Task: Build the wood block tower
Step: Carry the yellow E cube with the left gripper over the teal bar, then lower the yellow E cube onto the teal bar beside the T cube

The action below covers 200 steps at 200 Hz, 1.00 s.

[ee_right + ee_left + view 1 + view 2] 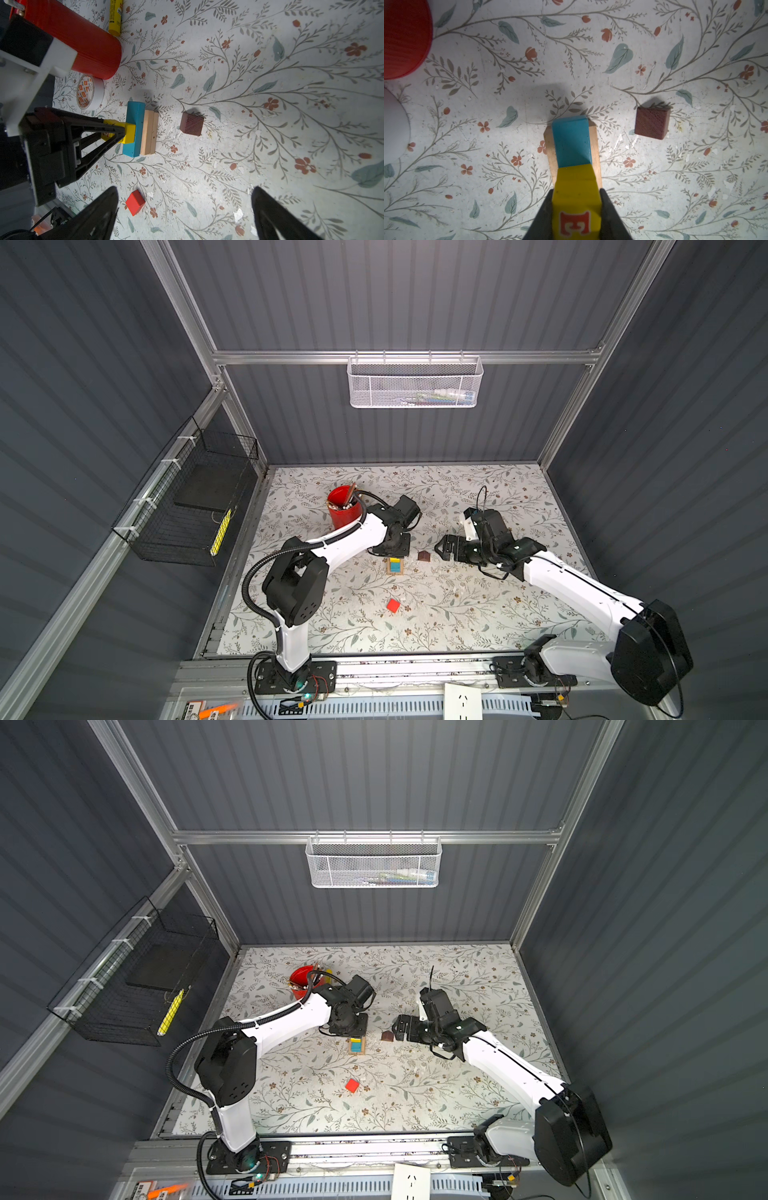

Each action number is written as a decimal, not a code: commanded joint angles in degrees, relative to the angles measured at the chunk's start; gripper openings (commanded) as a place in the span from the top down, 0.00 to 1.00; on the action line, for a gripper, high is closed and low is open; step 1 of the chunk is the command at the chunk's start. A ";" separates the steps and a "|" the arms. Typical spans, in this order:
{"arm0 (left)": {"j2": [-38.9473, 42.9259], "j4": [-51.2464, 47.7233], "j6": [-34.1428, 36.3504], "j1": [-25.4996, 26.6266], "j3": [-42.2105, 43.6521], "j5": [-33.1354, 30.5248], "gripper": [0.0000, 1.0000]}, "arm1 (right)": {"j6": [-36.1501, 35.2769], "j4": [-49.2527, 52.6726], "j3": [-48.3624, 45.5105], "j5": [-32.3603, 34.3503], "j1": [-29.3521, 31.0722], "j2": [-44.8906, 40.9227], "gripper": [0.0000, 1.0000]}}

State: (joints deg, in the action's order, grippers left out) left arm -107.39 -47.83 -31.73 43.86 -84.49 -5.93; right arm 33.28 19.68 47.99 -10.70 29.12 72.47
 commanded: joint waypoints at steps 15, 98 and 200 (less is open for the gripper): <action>-1.18 -2.26 0.35 0.29 -2.22 1.36 0.64 | 0.65 -0.86 -0.69 -0.64 -0.37 -0.82 0.01; -2.71 -3.67 -0.93 0.61 -3.51 1.20 0.49 | 1.44 -1.55 -1.25 -1.51 -0.72 -0.66 0.01; -4.81 -5.25 -6.01 1.42 -4.72 -1.50 0.55 | 1.44 -1.89 -1.93 -1.76 -1.00 -0.88 0.01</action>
State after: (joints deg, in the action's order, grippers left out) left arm -111.28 -50.65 -35.81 45.04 -87.20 -5.93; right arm 34.50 17.89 46.92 -12.12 28.42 72.47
